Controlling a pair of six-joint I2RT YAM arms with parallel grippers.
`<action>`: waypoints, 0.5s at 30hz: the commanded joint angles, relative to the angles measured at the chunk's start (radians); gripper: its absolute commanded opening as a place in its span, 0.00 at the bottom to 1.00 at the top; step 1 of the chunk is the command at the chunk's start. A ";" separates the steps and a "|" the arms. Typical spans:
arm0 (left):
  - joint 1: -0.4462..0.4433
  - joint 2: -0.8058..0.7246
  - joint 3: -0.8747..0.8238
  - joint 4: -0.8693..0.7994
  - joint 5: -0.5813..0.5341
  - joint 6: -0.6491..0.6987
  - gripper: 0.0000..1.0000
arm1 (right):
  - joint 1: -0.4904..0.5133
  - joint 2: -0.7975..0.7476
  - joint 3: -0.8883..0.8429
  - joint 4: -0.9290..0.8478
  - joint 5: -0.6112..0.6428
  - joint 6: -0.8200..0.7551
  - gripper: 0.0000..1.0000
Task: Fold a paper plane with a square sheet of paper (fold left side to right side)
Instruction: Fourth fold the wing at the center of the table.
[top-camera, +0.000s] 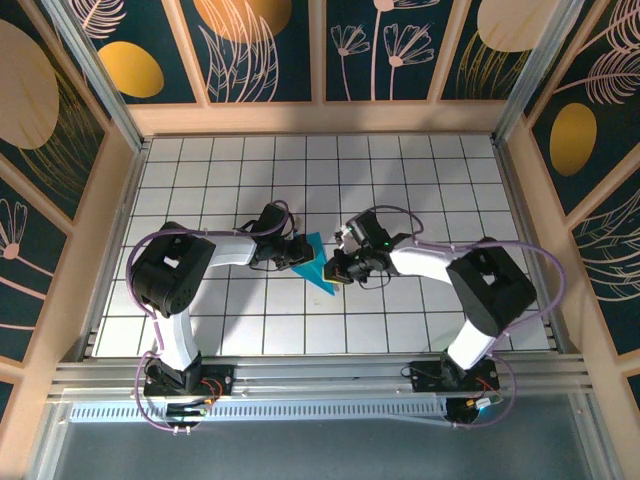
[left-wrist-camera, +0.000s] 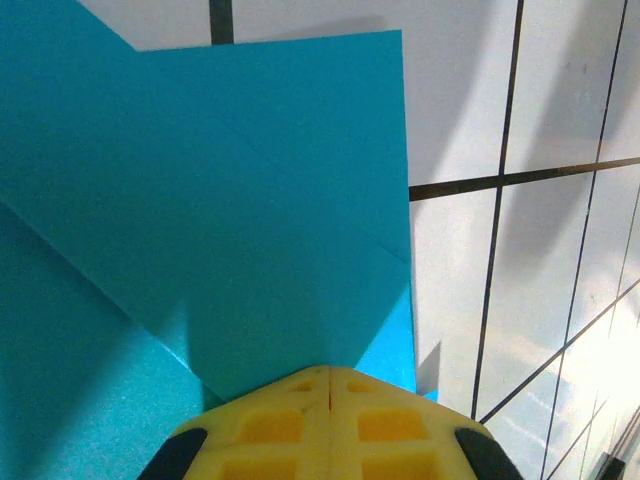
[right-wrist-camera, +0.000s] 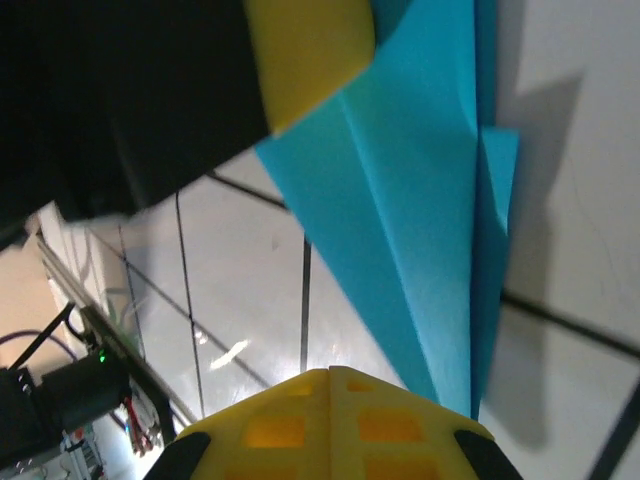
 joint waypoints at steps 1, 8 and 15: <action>0.015 0.041 -0.027 -0.094 -0.104 0.013 0.00 | 0.016 0.077 0.068 0.021 0.022 -0.015 0.00; 0.015 0.038 -0.032 -0.090 -0.102 0.011 0.00 | 0.005 0.158 0.102 0.104 0.035 0.011 0.00; 0.015 0.038 -0.030 -0.091 -0.101 0.013 0.00 | 0.000 0.209 0.138 0.131 0.031 0.012 0.00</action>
